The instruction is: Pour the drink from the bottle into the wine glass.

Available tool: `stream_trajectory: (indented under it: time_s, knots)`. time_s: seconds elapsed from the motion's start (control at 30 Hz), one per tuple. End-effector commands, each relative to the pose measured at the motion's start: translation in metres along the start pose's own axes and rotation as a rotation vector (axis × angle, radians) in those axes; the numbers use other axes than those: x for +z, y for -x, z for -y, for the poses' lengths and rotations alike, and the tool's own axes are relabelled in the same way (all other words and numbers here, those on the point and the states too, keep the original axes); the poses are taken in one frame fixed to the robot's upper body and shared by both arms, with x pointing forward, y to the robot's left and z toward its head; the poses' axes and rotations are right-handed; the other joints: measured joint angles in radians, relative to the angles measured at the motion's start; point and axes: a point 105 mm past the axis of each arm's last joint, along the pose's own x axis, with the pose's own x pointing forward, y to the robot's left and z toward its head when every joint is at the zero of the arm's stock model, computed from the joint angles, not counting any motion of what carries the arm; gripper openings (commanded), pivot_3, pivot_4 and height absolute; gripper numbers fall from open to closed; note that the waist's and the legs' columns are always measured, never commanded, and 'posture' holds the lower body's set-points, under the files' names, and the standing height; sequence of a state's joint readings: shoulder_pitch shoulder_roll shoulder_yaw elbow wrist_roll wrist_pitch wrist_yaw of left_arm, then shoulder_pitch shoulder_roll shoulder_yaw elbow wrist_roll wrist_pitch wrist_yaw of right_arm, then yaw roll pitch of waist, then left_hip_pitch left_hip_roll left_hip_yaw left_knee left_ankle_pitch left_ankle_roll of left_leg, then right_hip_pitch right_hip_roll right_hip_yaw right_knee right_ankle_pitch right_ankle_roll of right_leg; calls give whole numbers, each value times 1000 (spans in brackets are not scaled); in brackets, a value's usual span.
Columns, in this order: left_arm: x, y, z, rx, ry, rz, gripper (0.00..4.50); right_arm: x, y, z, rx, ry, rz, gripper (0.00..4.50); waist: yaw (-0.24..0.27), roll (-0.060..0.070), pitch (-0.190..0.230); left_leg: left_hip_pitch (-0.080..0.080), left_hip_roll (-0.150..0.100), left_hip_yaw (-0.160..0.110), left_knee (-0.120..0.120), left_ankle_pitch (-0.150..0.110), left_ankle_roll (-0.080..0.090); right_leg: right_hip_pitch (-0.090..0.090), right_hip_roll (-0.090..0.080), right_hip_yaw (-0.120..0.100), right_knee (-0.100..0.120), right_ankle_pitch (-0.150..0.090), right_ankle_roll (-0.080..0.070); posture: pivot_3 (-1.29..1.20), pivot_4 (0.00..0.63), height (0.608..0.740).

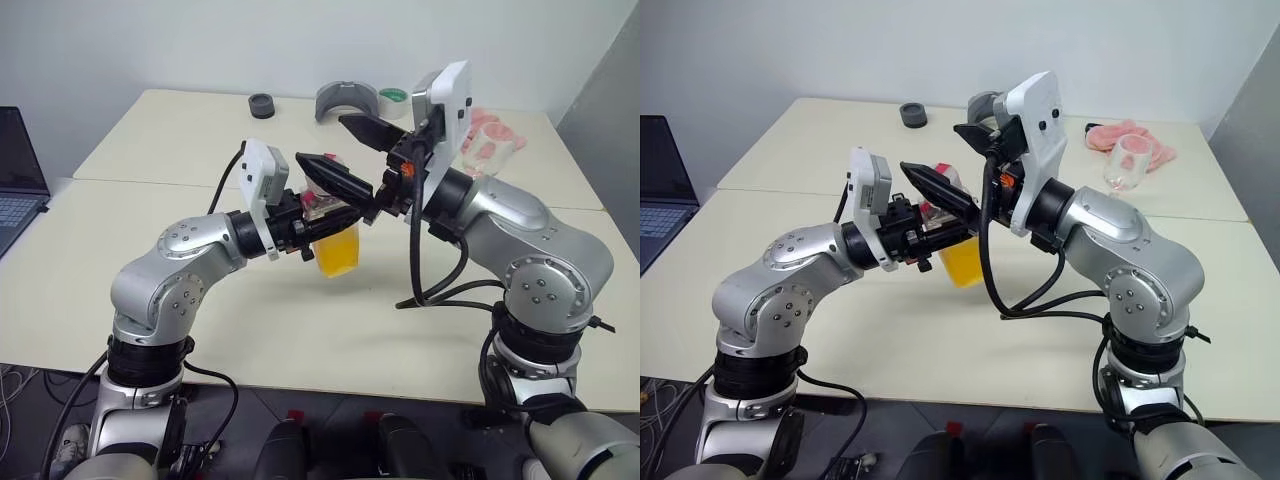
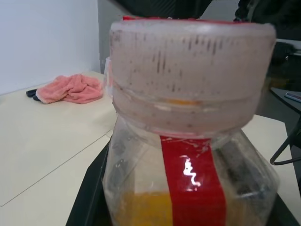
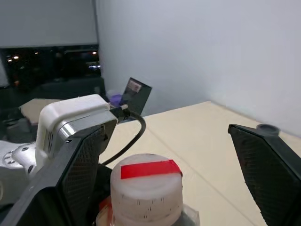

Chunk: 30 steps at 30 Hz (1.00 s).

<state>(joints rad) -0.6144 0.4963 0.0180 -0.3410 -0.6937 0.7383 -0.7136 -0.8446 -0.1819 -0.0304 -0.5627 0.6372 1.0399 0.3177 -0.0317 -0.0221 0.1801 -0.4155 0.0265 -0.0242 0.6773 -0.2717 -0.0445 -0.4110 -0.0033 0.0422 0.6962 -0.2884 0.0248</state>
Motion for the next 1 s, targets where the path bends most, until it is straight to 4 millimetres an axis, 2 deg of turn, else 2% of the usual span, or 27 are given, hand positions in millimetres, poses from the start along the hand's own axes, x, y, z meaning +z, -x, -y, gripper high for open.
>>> stream_trajectory:
  time_s: [0.03,0.37,0.47,0.67,0.87,1.0]
  knots:
    - [17,-5,5,-38,-63,49,1783,8,-2,-6,-12,36,25,4475,0,0,0,0,0,0,0,0,0,0,0,0,0,0,0,0,150,740]
    - [18,-3,6,-38,-70,46,1783,-2,-6,-8,9,43,-11,4475,-1,0,0,0,0,0,0,0,0,0,0,0,0,0,0,0,150,740]
    - [17,-2,5,-32,-68,46,1783,1,-7,-7,12,24,7,3875,-1,0,0,0,0,0,0,0,0,0,0,0,0,0,0,0,150,740]
    - [16,-1,6,-27,-67,45,1783,2,-7,-8,20,13,18,1880,-1,0,0,0,0,0,0,0,0,0,0,0,0,0,0,0,150,740]
    - [16,0,8,-29,-66,45,1783,-2,-6,-10,67,16,-1,1883,-1,0,0,0,0,0,0,0,0,0,0,0,0,0,0,0,150,740]
    - [14,1,14,-57,-61,36,1783,-12,0,-8,224,24,-43,1883,-1,0,0,0,0,0,0,0,0,0,0,0,-1,0,0,0,150,740]
